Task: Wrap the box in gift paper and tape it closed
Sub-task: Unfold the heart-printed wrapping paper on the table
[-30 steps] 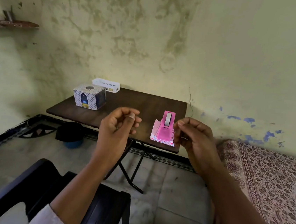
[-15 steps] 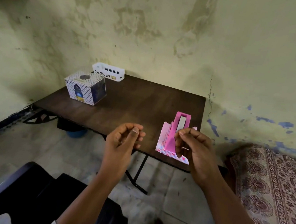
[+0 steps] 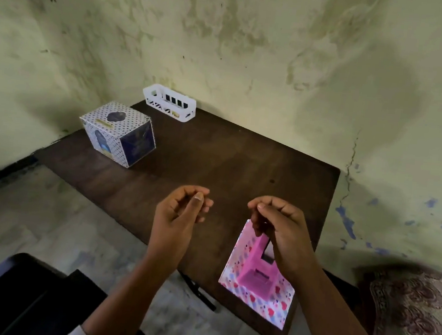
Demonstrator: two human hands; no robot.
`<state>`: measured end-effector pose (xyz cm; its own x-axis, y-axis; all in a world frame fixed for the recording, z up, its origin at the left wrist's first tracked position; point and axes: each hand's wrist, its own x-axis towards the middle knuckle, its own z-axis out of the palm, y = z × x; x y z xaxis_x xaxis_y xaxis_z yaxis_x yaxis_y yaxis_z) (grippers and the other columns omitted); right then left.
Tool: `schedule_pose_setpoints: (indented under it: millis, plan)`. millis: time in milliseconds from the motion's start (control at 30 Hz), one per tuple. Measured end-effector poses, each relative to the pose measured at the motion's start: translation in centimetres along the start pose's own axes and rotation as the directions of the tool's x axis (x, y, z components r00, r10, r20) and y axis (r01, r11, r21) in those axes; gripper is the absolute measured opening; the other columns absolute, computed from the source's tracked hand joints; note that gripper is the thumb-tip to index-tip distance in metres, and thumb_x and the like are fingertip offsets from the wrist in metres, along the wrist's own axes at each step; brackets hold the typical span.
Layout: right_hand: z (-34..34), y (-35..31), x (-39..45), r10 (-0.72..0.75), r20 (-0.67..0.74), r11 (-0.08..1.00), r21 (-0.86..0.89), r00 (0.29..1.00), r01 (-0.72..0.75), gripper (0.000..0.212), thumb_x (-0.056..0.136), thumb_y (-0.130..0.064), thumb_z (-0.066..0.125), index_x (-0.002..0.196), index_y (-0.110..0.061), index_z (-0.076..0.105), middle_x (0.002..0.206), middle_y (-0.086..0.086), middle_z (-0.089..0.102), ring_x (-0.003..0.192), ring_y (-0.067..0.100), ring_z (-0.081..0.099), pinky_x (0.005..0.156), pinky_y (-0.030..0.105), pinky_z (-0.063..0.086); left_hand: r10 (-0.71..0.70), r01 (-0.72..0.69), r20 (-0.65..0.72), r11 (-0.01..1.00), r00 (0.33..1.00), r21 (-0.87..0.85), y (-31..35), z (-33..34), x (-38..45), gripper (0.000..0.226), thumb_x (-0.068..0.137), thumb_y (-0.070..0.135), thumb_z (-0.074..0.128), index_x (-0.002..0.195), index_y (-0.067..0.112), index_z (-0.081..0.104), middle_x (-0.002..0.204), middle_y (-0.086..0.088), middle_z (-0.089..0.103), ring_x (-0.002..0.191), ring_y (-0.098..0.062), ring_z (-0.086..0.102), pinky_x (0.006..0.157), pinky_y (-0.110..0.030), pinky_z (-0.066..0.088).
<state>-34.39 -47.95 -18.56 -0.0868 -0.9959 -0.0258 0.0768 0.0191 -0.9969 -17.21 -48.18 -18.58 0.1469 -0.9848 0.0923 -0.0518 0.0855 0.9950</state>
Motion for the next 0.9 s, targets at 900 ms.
schedule_pose_setpoints:
  millis: [900]
  plan:
    - [7.2,5.8,13.7,0.057,-0.221,0.988,0.15,0.974,-0.023,0.017,0.078,-0.012,0.064,0.082,-0.025,0.074,0.077,0.002,0.065,0.073,0.013,0.059,0.064,0.021,0.049,-0.083,0.053,0.336,0.994,0.938,0.099,-7.3,-2.4,20.8,0.018,0.094,0.012,0.049,0.099,0.019,0.064,0.085,0.006,0.068,0.08,-0.007,0.065,0.071,-0.02,0.053]
